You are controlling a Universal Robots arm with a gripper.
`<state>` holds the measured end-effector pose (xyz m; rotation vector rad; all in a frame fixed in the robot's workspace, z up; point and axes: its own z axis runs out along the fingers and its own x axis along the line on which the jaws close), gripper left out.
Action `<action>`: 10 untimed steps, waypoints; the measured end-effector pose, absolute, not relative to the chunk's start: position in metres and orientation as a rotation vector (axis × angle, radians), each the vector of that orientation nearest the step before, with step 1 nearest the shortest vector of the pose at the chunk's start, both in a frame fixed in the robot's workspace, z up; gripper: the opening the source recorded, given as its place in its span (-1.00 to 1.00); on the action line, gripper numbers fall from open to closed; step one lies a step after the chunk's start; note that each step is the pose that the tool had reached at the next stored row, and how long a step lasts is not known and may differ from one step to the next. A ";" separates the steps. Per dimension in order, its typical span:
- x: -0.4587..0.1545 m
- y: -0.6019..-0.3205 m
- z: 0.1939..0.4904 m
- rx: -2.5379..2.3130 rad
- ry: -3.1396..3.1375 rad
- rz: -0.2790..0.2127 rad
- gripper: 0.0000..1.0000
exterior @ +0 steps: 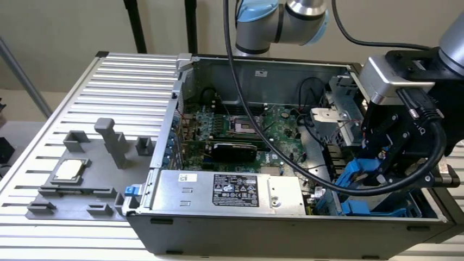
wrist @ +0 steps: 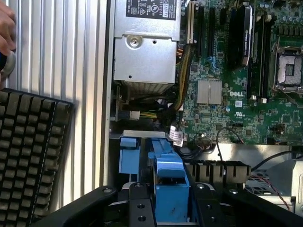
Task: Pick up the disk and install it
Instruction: 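Insert the disk into the insertion slot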
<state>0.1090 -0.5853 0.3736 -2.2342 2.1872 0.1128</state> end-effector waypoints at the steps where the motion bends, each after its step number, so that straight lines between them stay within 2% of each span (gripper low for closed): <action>1: 0.109 -0.585 0.373 -2.234 2.187 0.113 -0.22; 2: 0.109 -0.585 0.373 -2.234 2.187 0.113 -0.07; 10: 0.126 -0.585 0.372 -2.231 2.183 0.120 -0.07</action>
